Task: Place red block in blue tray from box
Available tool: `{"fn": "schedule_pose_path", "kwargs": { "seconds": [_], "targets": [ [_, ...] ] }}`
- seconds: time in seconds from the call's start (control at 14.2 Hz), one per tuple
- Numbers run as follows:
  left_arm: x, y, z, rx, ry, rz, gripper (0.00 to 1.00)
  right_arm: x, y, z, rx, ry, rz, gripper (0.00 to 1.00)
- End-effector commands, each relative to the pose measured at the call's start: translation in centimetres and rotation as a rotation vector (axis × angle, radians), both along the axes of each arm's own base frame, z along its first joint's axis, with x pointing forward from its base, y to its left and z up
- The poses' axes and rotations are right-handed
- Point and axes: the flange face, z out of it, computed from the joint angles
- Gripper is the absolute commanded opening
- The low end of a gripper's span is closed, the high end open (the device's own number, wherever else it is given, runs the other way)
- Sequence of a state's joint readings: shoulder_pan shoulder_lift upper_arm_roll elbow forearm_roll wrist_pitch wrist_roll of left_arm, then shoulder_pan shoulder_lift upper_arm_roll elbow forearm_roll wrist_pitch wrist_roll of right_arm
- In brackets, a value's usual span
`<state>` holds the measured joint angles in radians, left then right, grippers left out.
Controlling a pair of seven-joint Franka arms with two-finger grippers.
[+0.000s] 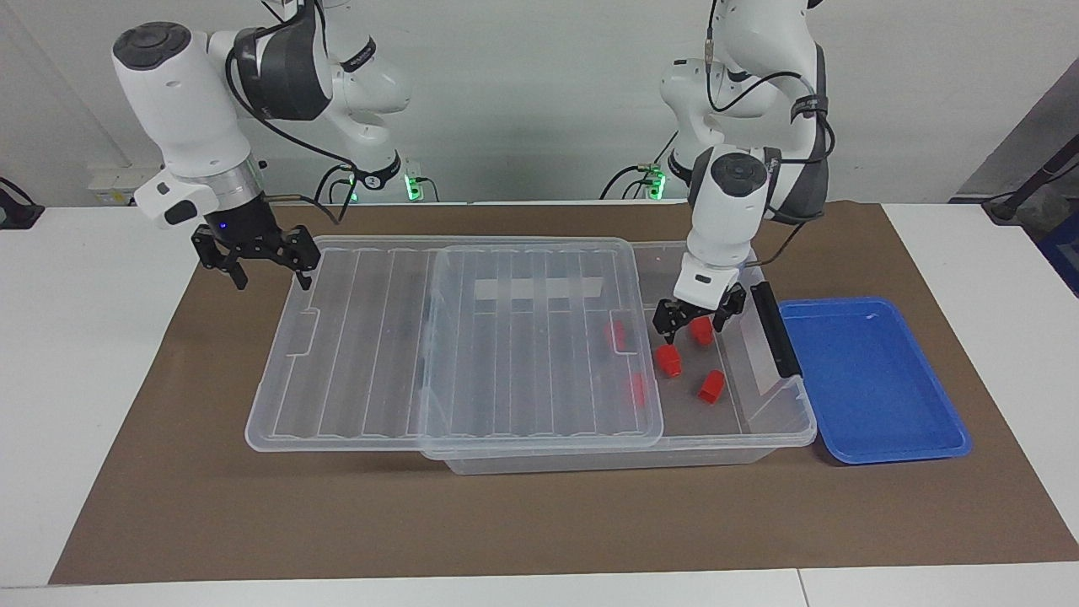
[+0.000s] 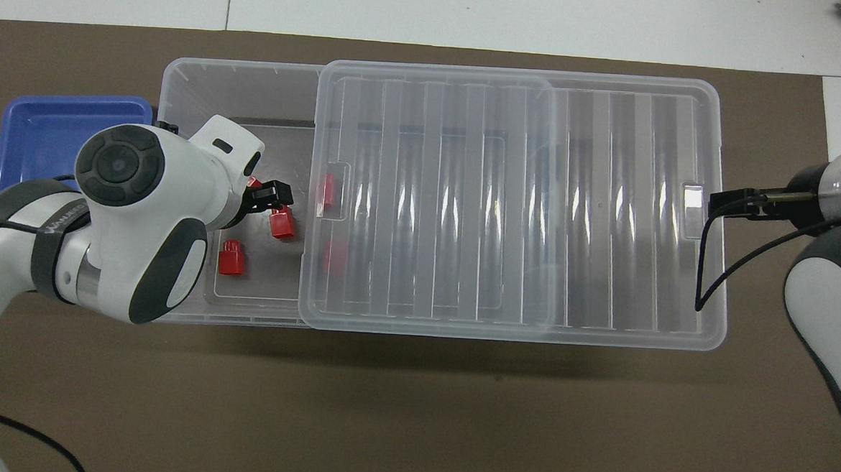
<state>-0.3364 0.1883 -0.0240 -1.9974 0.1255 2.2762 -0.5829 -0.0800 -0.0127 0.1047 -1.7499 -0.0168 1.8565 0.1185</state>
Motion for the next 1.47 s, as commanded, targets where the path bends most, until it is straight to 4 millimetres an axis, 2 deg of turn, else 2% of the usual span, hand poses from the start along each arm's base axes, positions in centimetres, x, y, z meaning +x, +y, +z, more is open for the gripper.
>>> {"fn": "schedule_pose_path", "kwargs": {
  "seconds": [0.0,0.07,0.14,0.28,0.56,1.05,1.19,1.33,1.4],
  "targets": [
    [0.9,0.0,-4.3,0.013,-0.011,-0.017,1.0,0.1,1.3,3.2,0.026,0.003,-0.072,1.0],
    [1.0,-0.5,-5.4,0.003,-0.021,-0.016,1.0,-0.1,2.2,4.7,0.022,-0.001,-0.062,1.0],
    [1.0,-0.6,-5.6,0.001,-0.023,-0.015,1.0,-0.1,3.7,5.9,0.011,0.009,-0.035,1.0],
    [0.8,-0.5,-5.9,0.003,-0.009,-0.007,1.0,-0.3,3.9,6.9,0.01,0.048,-0.065,1.0],
    [0.3,-0.9,-6.2,-0.001,0.0,0.06,1.0,-0.9,3.9,6.6,0.004,0.083,-0.071,1.0],
    [-0.7,-1.5,-6.6,0.003,0.019,0.098,0.99,-1.6,2.5,5.7,-0.014,0.109,-0.084,1.0],
    [-0.9,-1.3,-6.9,0.007,0.026,0.099,0.87,-1.6,1.8,5.7,-0.007,0.113,-0.097,1.0],
    [-0.9,-1.3,-6.9,0.008,0.029,0.098,0.6,-1.5,1.8,5.7,-0.006,0.111,-0.099,1.0],
    [-1.0,-1.3,-7.0,0.01,0.032,0.095,0.43,-1.5,1.8,5.7,-0.006,0.111,-0.099,1.0]
  ]
}}
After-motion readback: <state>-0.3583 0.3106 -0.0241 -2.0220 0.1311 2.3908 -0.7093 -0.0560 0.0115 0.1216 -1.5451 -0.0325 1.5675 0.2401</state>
